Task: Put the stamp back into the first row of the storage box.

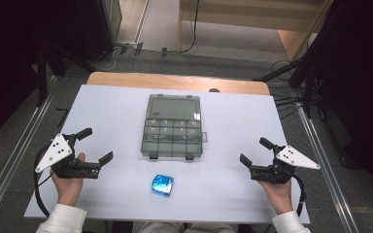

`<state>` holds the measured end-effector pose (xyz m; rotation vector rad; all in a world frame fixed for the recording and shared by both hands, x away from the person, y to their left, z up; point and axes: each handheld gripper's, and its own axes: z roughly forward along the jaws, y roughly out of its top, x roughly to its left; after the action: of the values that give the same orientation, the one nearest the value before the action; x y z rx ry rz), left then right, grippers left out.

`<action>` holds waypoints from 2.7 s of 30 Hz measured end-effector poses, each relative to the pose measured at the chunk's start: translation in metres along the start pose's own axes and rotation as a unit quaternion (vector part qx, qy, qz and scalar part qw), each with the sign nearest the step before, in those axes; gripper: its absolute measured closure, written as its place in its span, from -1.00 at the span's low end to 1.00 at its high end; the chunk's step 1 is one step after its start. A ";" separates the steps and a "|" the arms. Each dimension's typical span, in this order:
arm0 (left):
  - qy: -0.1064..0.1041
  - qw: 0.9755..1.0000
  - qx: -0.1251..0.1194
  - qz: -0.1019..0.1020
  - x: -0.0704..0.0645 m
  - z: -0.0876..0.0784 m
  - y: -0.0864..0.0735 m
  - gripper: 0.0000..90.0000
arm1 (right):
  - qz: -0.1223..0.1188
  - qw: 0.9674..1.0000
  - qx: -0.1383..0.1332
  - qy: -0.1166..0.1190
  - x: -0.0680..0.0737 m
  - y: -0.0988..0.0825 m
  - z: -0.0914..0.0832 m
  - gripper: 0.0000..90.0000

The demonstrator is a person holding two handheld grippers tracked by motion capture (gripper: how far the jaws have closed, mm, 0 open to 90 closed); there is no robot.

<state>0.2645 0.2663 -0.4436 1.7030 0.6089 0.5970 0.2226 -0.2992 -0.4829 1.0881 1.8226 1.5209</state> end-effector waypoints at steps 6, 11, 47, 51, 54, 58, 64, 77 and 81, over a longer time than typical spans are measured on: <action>0.001 1.000 -0.002 0.001 0.000 -0.001 0.000 -1.00 | -0.003 1.000 0.004 -0.001 0.001 0.000 0.000 -0.91; 0.001 1.000 0.001 0.000 0.001 0.001 0.000 -1.00 | -0.007 1.000 0.013 0.001 0.002 -0.001 0.001 -0.91; 0.012 1.000 -0.013 0.004 0.000 -0.003 0.001 -1.00 | -0.064 0.994 0.055 0.070 0.050 0.013 0.032 -0.91; 0.012 1.000 -0.013 0.004 0.000 -0.003 0.001 -1.00 | -0.073 0.992 0.064 0.084 0.060 0.015 0.038 -0.91; 0.012 1.000 -0.013 0.004 0.000 -0.003 0.001 -1.00 | -0.079 0.991 0.067 0.088 0.063 0.016 0.040 -0.91; 0.011 1.000 -0.012 0.005 0.001 -0.004 0.001 -1.00 | -0.084 0.989 0.074 0.100 0.072 0.017 0.046 -0.91; 0.012 1.000 -0.014 0.004 0.000 -0.005 0.001 -1.00 | -0.102 0.983 0.093 0.118 0.086 0.018 0.055 -0.91; 0.012 1.000 -0.011 0.004 0.000 -0.004 0.001 -1.00 | -0.126 0.972 0.140 0.139 0.109 0.024 0.079 -0.91; 0.012 1.000 -0.012 0.006 -0.001 -0.004 0.001 -1.00 | -0.143 0.966 0.163 0.142 0.118 0.026 0.087 -0.90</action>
<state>0.2616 0.2683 -0.4420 1.6806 0.6077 0.6307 0.2349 -0.1519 -0.4661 0.7239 2.3737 1.2843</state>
